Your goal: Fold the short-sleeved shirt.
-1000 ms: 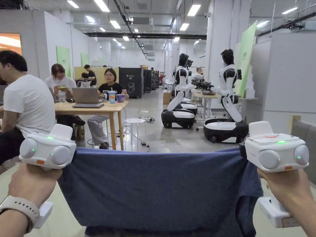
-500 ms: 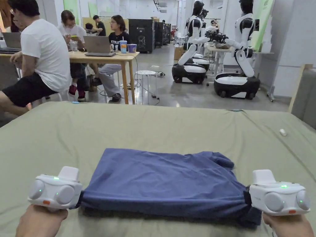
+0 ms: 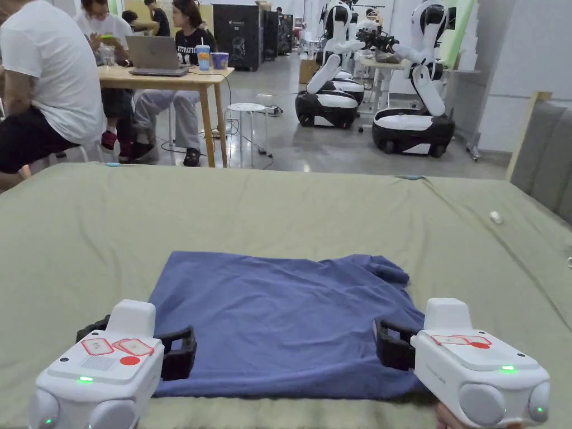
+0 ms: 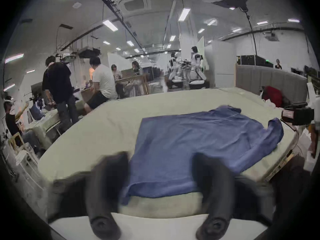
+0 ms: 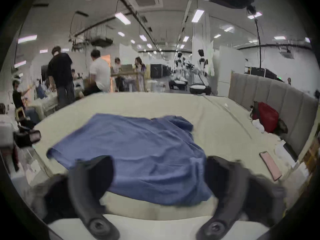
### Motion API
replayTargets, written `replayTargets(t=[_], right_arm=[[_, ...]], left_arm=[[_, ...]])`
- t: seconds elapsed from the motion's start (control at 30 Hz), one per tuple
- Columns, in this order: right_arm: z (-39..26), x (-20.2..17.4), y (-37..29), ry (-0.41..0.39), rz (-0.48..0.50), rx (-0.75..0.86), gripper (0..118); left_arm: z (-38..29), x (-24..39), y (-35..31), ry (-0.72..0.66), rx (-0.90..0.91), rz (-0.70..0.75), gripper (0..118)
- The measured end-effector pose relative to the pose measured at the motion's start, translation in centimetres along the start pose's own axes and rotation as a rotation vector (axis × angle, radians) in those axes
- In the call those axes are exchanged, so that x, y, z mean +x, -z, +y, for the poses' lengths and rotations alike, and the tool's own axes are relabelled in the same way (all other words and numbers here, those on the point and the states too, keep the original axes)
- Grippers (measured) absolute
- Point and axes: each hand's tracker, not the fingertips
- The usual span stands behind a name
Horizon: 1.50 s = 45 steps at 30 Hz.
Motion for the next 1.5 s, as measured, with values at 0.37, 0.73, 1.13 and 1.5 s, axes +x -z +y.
replayTargets(t=[0.37, 0.73, 1.13, 1.5], right_arm=[[-3.6, -1.8, -1.0, -0.025, -0.024, -0.061, 0], [-2.8, -2.2, 1.7, -0.072, -0.015, -0.137, 0], [-0.3, 1.5, 1.0, -0.133, -0.116, -0.195, 0], [-2.3, 5.0, 2.6, -0.167, -0.150, -0.302, 111]], left_arm=[[-6.6, -6.0, -0.6, -0.011, -0.255, -0.021, 0], [-8.1, -9.4, 5.0, -0.047, -0.305, -0.036, 80], [-6.4, -9.0, 6.5, -0.002, -0.323, -0.099, 2], [-5.3, -7.2, 6.3, 0.003, -0.334, -0.049, 2]])
